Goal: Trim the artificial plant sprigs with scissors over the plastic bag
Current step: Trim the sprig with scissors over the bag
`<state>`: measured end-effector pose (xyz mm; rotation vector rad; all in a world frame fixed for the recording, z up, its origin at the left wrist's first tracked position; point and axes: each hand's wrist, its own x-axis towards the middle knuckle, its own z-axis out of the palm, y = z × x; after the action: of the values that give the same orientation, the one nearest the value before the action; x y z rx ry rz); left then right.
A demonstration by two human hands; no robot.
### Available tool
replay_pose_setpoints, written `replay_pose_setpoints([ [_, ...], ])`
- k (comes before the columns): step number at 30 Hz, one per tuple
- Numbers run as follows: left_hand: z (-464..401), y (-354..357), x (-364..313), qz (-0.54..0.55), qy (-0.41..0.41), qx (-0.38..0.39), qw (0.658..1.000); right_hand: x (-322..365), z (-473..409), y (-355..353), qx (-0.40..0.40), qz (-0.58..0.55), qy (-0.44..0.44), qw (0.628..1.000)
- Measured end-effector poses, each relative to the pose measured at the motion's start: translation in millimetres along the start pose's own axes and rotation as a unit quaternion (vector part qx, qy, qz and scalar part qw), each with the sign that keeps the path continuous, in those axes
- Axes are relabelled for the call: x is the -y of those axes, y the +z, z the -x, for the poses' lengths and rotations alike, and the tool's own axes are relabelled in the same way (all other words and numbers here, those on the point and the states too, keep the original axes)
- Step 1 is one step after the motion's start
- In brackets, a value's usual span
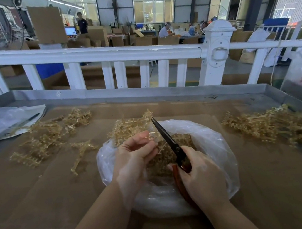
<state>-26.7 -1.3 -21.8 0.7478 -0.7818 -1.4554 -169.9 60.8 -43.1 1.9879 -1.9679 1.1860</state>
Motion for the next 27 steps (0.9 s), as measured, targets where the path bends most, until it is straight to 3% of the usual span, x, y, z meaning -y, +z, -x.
replay_pose_setpoints([
  [14,-1.7,-4.5,-9.0,-0.051,-0.013,-0.018,0.998,-3.0,-1.0,-2.7,0.042,-0.019,-0.002,0.999],
  [19,-1.7,-5.0,-7.9,-0.088,0.017,-0.019,0.996,-3.2,-0.1,-7.1,0.051,-0.034,-0.021,0.998],
  [27,-2.0,-1.1,-8.2,-0.040,0.004,-0.016,0.999,-4.0,-9.5,-21.7,0.100,-0.097,-0.005,0.990],
])
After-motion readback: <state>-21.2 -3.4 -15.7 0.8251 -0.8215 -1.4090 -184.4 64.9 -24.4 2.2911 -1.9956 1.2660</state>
